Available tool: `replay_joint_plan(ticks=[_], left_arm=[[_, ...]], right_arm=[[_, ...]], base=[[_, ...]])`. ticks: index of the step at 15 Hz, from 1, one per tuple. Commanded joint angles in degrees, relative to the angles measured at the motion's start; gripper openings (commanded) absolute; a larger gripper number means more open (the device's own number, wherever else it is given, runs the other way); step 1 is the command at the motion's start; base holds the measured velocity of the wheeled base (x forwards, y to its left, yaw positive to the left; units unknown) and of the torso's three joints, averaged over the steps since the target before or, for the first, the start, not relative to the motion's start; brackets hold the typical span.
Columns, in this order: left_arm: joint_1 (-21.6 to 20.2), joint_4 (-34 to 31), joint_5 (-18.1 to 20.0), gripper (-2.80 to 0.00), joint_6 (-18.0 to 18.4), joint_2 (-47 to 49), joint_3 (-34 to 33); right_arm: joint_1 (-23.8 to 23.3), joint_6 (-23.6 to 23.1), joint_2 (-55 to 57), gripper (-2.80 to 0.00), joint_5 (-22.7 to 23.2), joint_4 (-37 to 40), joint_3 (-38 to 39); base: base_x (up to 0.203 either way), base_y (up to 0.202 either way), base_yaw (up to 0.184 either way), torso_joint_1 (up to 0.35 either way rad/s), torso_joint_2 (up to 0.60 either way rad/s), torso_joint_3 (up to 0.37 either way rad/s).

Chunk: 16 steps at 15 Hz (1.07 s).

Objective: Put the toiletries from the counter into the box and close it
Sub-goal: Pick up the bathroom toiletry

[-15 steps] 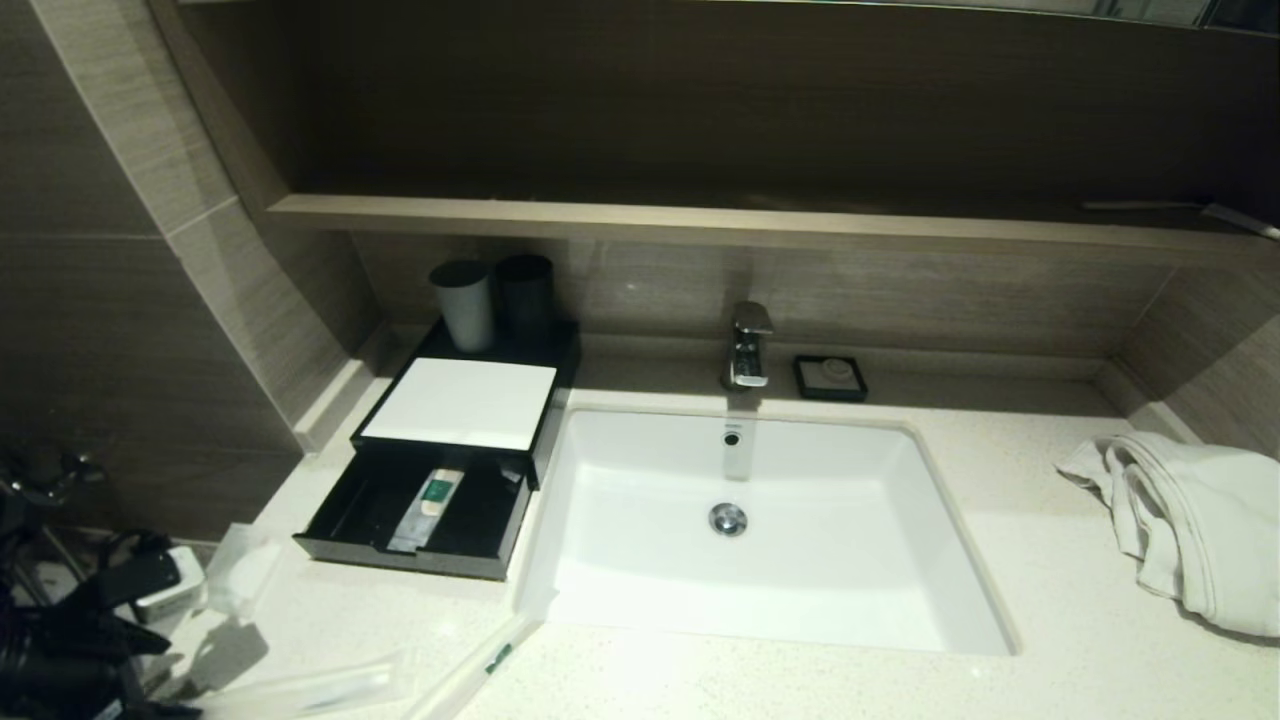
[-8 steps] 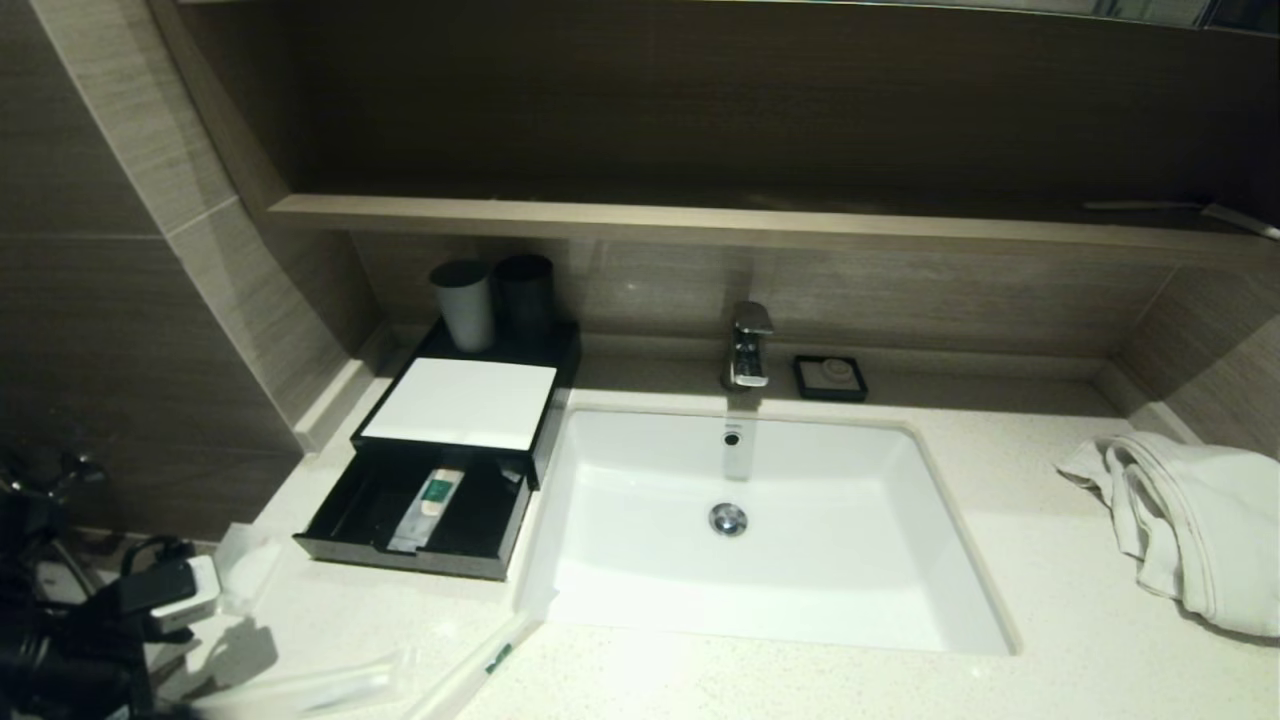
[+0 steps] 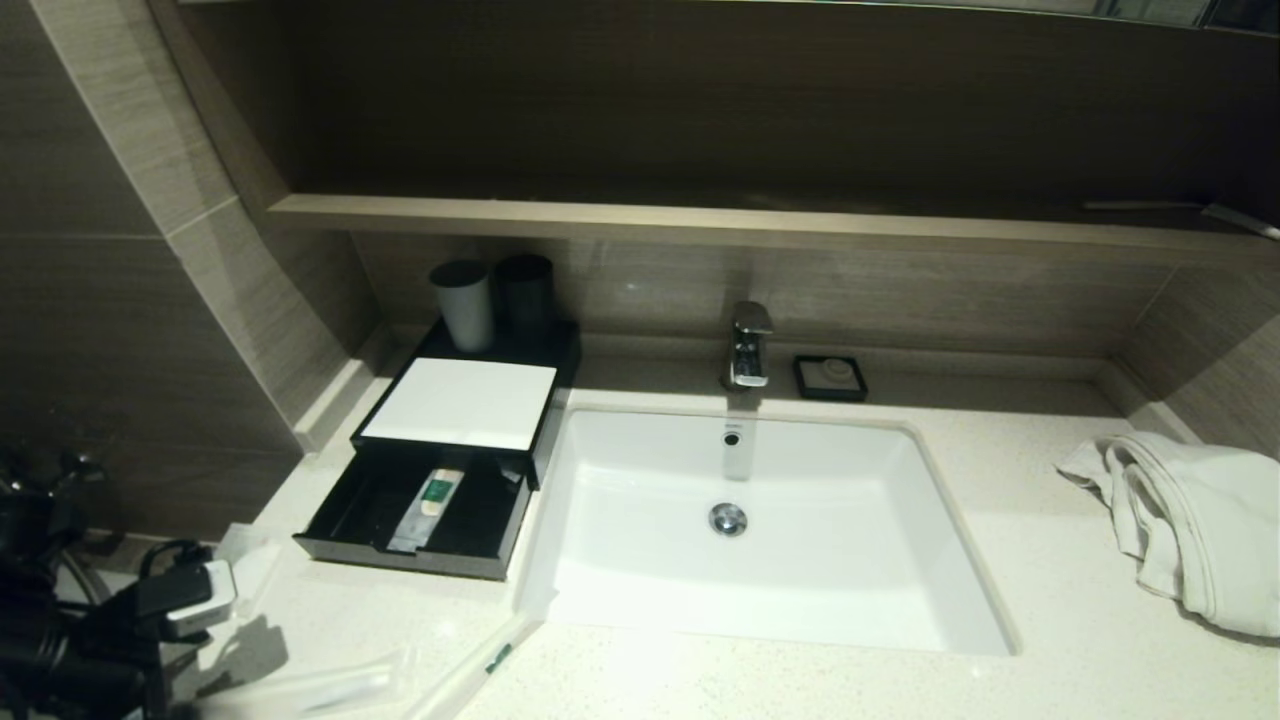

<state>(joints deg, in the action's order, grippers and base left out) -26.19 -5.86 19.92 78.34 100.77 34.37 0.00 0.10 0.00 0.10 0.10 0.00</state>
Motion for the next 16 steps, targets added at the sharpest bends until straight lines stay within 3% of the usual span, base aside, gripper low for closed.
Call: replay_joint_plan(ticks=[1, 8, 9, 16], left_arm=[[0.0, -0.02, 0.03, 0.0, 0.41, -0.48, 0.0], [-0.18, -0.06, 0.03, 0.0, 1.9, -0.4, -0.68], [-0.26, -0.11, 0.03, -2.8, 2.24, -0.31, -0.62], [-0.61, -0.21, -0.06, -2.8, 2.65, -0.06, -1.23]], right_arm=[[0.0, -0.01, 0.0, -2.8, -0.01, -0.01, 0.0], [0.0, -0.01, 0.0, -2.8, -0.01, -0.01, 0.0], [0.0, -0.01, 0.0, -2.8, -0.01, -0.01, 0.0], [0.0, -0.01, 0.0, -2.8, -0.01, -0.01, 0.0]], base=[[0.0, 0.0, 0.0, 0.0, 0.0, 0.0], [0.0, 0.0, 0.0, 0.0, 0.0, 0.0], [0.0, 0.0, 0.0, 0.0, 0.0, 0.0], [0.0, 0.0, 0.0, 0.0, 0.0, 0.0]])
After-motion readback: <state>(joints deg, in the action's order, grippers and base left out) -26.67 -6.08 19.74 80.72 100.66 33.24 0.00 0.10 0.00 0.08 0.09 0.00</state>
